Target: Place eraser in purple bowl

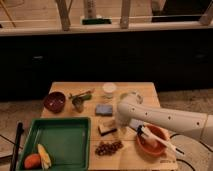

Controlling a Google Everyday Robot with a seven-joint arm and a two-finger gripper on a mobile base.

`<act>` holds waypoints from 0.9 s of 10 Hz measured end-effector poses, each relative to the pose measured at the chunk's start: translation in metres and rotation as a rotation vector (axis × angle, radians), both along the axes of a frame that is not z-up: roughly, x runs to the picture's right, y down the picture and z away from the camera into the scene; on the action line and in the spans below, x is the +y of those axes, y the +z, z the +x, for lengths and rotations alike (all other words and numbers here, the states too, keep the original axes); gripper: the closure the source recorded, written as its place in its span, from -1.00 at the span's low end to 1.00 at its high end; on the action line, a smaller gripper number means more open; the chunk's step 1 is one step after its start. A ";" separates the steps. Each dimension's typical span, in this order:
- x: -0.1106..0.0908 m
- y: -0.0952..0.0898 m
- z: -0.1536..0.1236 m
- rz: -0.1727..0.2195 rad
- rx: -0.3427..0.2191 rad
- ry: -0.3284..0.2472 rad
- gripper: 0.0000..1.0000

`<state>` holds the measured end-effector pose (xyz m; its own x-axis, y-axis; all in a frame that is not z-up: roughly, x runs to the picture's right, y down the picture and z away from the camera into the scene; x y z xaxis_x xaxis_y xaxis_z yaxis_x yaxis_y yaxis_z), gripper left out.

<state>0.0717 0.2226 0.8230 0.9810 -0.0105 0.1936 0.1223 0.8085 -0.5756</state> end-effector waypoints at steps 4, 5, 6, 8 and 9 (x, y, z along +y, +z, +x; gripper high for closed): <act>0.002 0.006 -0.033 0.001 -0.069 -0.112 -0.56; 0.004 0.008 -0.034 0.000 -0.072 -0.118 -0.41; 0.005 0.009 -0.034 0.001 -0.075 -0.120 -0.21; 0.005 0.010 -0.035 0.004 -0.084 -0.123 0.19; 0.005 0.008 -0.033 0.008 -0.084 -0.121 0.40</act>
<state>0.0389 0.2275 0.8311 0.9528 -0.1299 0.2746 0.2670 0.7892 -0.5530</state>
